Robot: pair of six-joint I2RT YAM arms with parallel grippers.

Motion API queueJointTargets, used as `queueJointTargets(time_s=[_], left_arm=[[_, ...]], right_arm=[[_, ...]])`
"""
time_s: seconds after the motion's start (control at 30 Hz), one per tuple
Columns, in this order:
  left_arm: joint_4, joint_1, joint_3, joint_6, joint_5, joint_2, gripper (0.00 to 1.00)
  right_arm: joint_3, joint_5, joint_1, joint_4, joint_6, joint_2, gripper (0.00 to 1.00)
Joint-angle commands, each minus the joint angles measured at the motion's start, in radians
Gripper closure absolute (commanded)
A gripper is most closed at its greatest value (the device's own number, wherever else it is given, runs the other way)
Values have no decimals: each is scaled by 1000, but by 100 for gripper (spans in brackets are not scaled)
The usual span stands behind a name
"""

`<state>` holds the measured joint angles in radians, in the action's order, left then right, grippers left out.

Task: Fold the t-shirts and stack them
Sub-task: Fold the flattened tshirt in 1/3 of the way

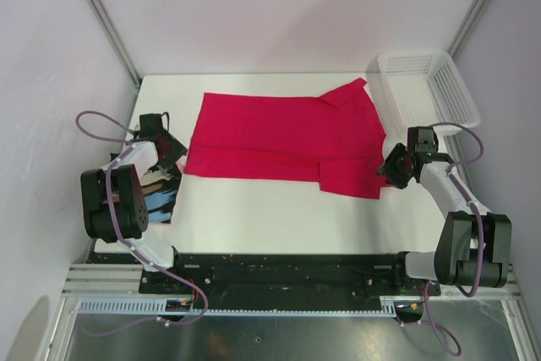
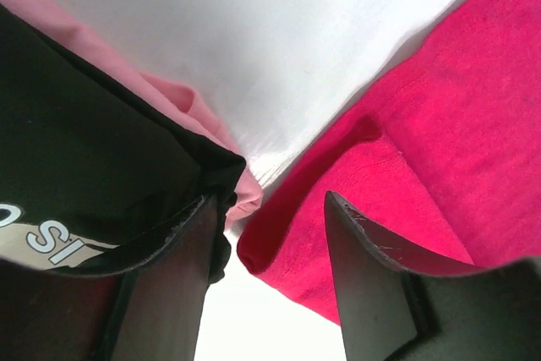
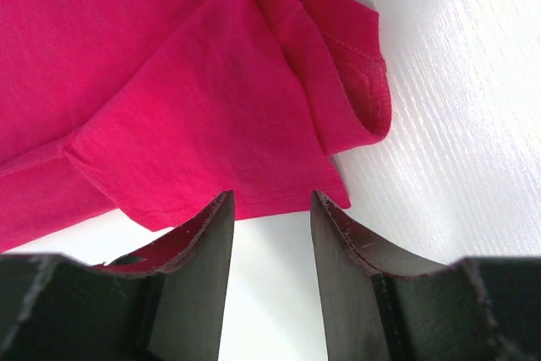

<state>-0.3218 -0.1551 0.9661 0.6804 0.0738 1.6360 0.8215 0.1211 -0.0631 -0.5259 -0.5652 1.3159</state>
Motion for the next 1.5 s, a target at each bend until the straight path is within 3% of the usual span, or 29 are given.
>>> queueJointTargets(time_s=[0.0,0.3,0.57,1.0,1.47], left_arm=[[11,12,32,-37,-54,-11,42],[17,92,36,-49,-126,-94,44],[20,126,26,-20,-134,-52,46],[22,122,-8,20,32,44,47],[20,118,-23,2,59,19,46]], right_arm=[[-10,3,-6,5,12,-30,55],[-13,1,1,10,2,-30,55],[-15,-6,12,14,-4,-20,55],[-51,1,17,18,-4,-30,56],[-125,6,9,-3,-28,-78,59]])
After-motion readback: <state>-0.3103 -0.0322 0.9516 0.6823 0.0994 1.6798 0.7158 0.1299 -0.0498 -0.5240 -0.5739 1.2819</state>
